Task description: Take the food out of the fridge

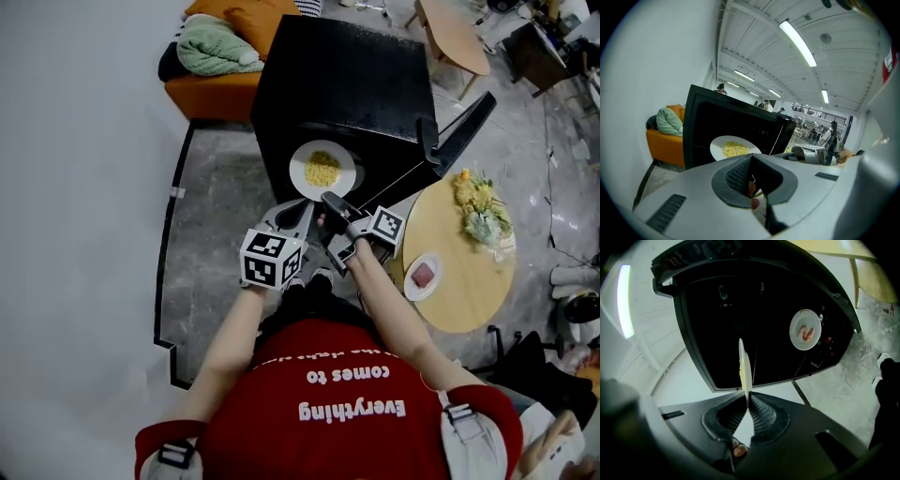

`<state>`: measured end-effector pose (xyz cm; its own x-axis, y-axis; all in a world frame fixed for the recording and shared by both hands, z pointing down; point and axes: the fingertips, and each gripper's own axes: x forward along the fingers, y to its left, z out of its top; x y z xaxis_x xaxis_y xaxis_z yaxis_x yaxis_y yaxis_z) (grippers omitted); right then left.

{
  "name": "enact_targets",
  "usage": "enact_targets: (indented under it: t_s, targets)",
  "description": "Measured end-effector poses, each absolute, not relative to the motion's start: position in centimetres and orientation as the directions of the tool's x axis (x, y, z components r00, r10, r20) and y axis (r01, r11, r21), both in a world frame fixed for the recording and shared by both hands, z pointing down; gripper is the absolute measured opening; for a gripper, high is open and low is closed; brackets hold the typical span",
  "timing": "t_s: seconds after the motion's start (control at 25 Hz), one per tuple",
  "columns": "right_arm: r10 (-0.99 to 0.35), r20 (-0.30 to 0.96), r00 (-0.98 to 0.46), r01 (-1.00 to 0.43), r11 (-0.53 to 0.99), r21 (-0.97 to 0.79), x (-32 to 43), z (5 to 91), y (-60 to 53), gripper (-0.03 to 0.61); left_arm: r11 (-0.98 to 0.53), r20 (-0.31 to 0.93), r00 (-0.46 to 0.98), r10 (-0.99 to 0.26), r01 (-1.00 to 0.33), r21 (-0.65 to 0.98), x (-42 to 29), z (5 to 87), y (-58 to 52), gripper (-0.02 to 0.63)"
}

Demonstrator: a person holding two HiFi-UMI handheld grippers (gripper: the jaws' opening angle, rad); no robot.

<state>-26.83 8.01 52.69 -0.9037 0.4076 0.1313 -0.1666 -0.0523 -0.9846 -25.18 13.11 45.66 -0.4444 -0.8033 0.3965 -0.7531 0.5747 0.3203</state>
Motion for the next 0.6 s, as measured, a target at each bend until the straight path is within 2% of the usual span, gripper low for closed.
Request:
enact_targets:
  t_s: [0.4,0.6]
  targets:
    - [0.463,0.082,-0.882,-0.151,-0.113,-0.982,-14.4,50.6,9.1,0.023,0.535,0.402,-0.404,-0.822,-0.790,0.298,-18.8,44.5,14.5,-0.003]
    - [0.450,0.082,-0.889,-0.143,-0.104,-0.984,-13.2,50.7,8.9,0.023,0.518,0.397,-0.386,-0.833,-0.797,0.312,-19.3,44.6,14.6,-0.003]
